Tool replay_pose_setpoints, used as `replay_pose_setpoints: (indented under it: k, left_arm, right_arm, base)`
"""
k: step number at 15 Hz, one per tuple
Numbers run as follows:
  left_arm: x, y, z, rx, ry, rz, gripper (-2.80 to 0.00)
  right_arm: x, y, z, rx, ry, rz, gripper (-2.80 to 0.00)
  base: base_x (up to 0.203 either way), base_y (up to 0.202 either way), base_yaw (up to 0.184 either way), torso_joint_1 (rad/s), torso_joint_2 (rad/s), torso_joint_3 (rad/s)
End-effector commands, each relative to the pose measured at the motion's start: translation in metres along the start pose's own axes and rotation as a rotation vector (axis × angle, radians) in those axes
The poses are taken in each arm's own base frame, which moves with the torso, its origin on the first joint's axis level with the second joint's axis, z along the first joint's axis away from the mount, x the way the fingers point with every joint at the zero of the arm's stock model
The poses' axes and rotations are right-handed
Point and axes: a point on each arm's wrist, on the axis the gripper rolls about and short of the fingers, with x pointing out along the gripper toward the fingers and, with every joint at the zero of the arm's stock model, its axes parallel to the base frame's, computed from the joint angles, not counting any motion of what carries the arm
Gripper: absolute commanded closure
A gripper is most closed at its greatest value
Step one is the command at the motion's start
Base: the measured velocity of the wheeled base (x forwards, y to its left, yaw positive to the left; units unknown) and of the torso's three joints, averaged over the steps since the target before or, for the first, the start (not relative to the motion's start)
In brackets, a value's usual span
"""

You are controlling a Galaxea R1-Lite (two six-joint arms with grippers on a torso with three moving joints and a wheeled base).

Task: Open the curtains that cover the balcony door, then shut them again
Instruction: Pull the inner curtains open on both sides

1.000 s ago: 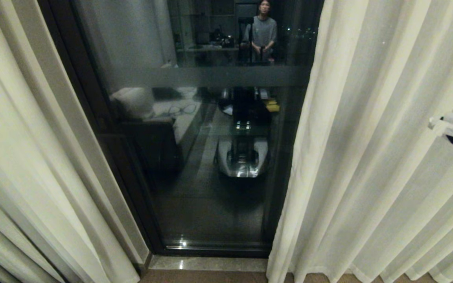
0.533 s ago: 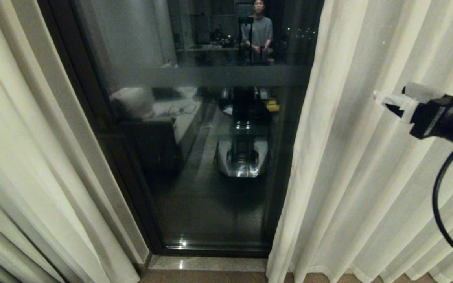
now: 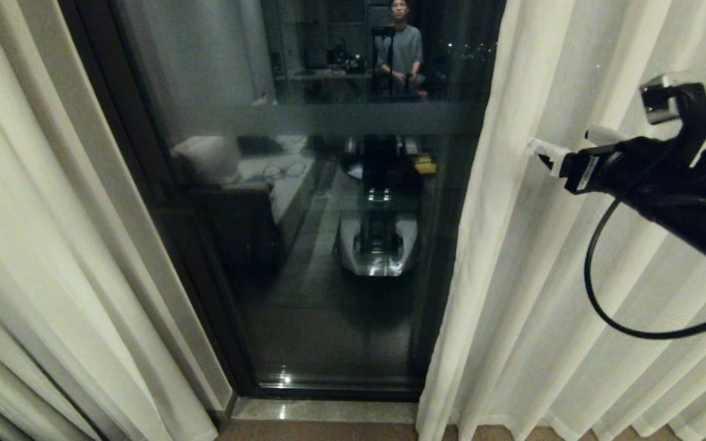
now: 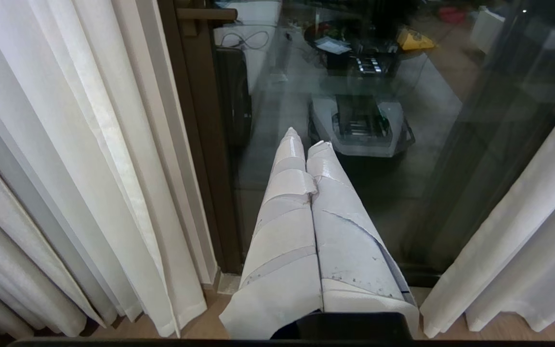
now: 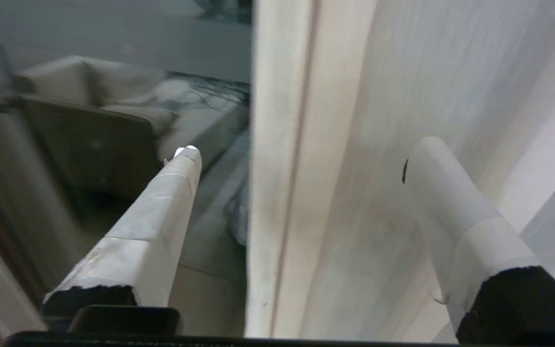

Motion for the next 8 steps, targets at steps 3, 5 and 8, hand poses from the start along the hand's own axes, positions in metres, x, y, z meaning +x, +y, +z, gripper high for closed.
replay_pose_setpoints:
  k: [3,5,8]
  left_arm:
    - [0.0,0.0,0.0,-0.001,0.0,0.0,0.0]
    - [0.0,0.0,0.0,-0.001,0.0,0.0,0.0]
    - [0.0,0.0,0.0,-0.001,-0.001,0.0,0.0]
  right_arm:
    - [0.044,-0.001,-0.018,-0.002,0.013,-0.061,-2.8]
    - [0.063,-0.002,-0.024,-0.001,0.007,-0.095,-2.8]
    - [0.085,-0.002,-0.035,0.001,0.002,-0.107,-2.8]
  base:
    - [0.0,0.0,0.0,0.0,0.0,0.0]
    - [0.0,0.0,0.0,0.0,0.0,0.0]
    - [0.0,0.0,0.0,0.0,0.0,0.0]
